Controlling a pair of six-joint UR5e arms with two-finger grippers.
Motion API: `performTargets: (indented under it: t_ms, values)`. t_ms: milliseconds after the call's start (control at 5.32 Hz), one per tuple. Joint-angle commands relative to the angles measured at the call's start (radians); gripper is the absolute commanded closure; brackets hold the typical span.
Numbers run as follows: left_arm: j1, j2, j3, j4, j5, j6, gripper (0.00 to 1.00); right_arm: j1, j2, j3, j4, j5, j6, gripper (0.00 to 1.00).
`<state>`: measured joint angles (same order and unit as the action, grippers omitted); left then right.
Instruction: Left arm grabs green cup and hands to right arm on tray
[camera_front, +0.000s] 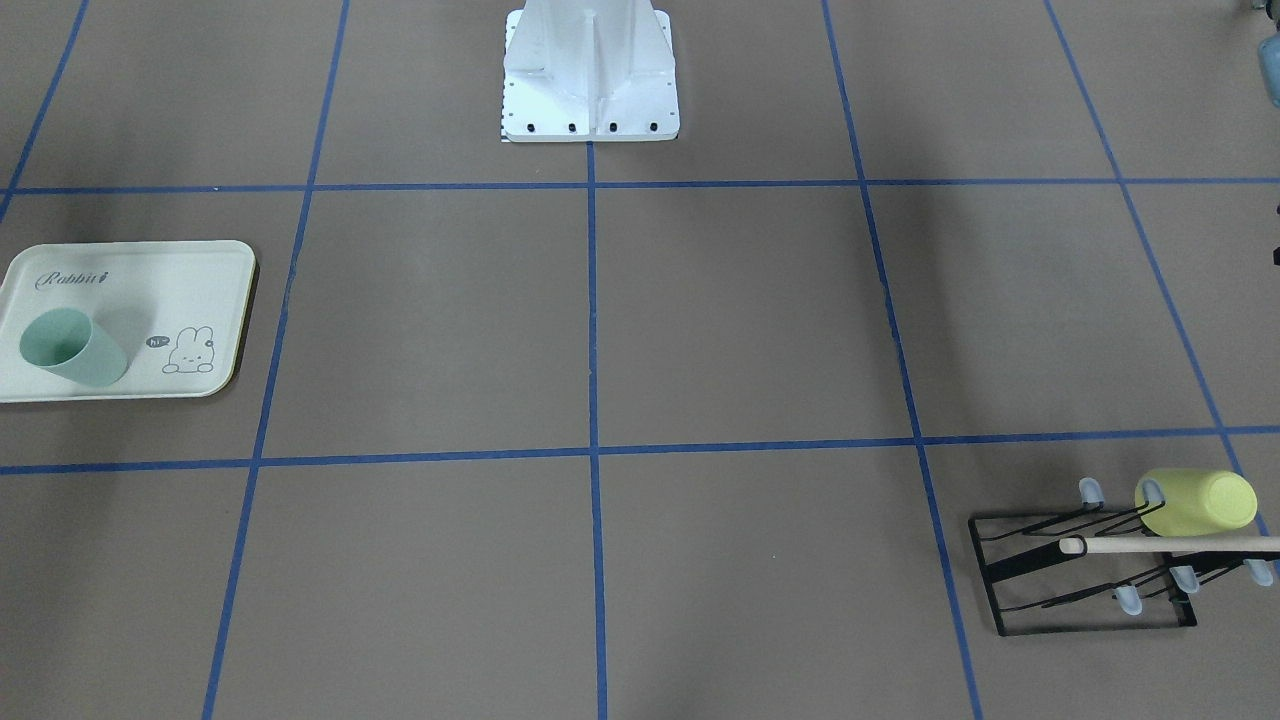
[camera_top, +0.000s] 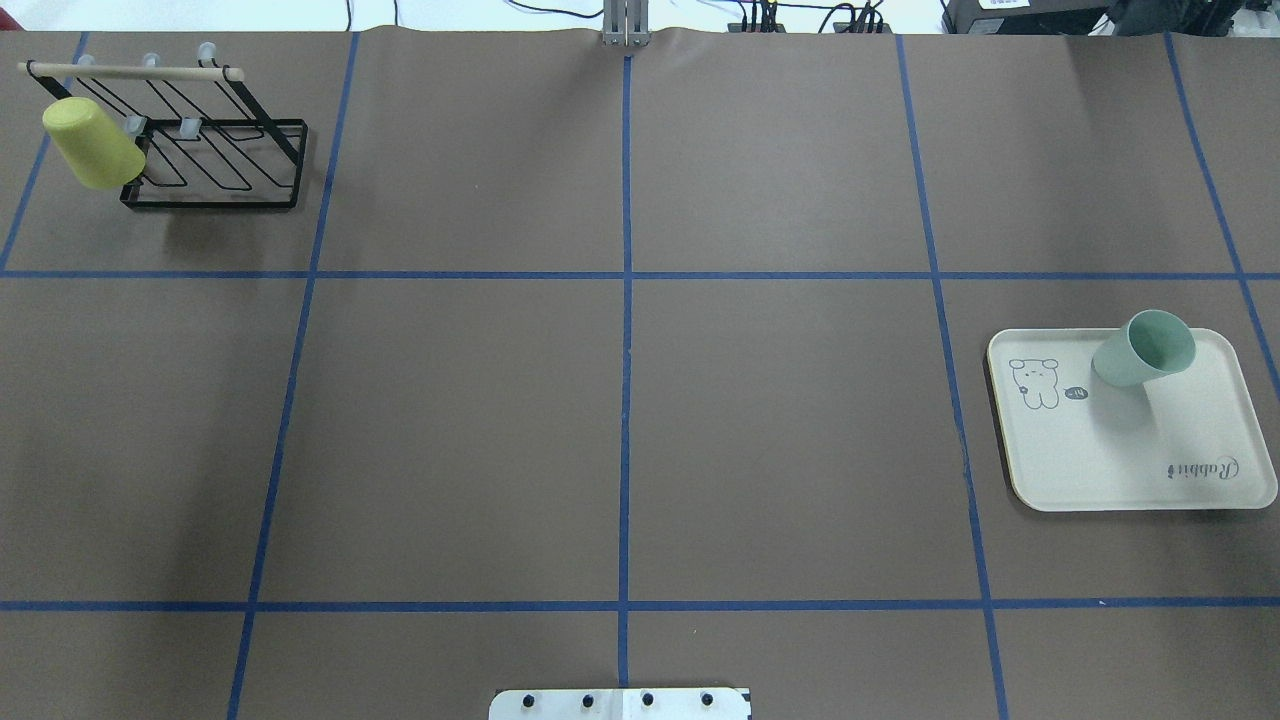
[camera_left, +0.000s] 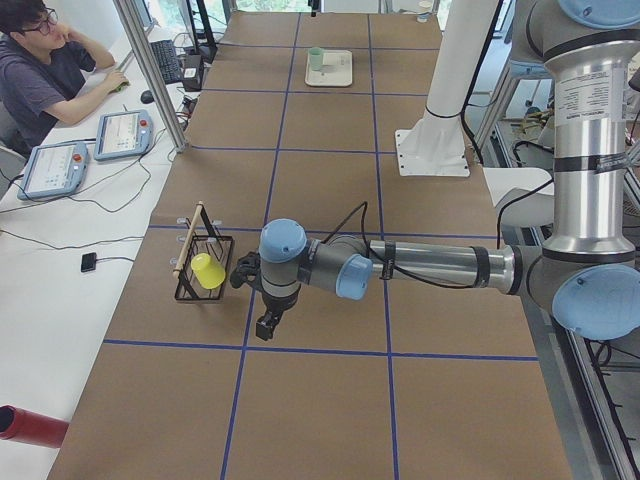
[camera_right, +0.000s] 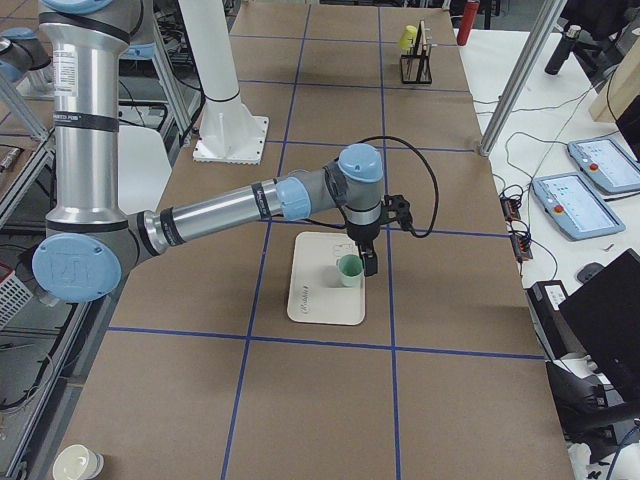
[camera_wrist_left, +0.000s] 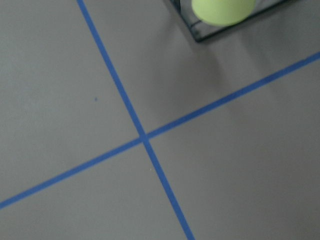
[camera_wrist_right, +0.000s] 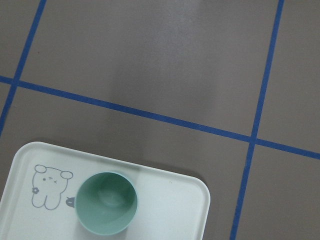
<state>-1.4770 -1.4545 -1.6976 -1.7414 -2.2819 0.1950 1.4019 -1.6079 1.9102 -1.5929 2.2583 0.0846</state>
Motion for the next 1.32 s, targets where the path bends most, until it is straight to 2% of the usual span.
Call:
performTargets:
  t_ms: [0,376,564,752,1128]
  values:
    - [-0.108,-0.009,-0.011,0.266,-0.016,0.015,0.0,0.092,0.019,-0.098,-0.03,0.07,-0.144,0.01]
    - [-0.178,0.023,-0.031,0.278,-0.132,0.012,0.0,0.121,-0.009,-0.207,-0.016,0.057,-0.24,0.01]
    - [-0.177,0.031,-0.015,0.267,-0.131,0.011,0.0,0.165,-0.064,-0.203,-0.013,0.032,-0.246,0.01]
    - [-0.18,0.031,-0.049,0.27,-0.125,0.004,0.0,0.176,-0.104,-0.179,-0.015,0.029,-0.227,0.0]
    - [-0.178,0.028,-0.065,0.269,-0.12,0.006,0.0,0.175,-0.101,-0.168,-0.013,0.029,-0.195,0.0]
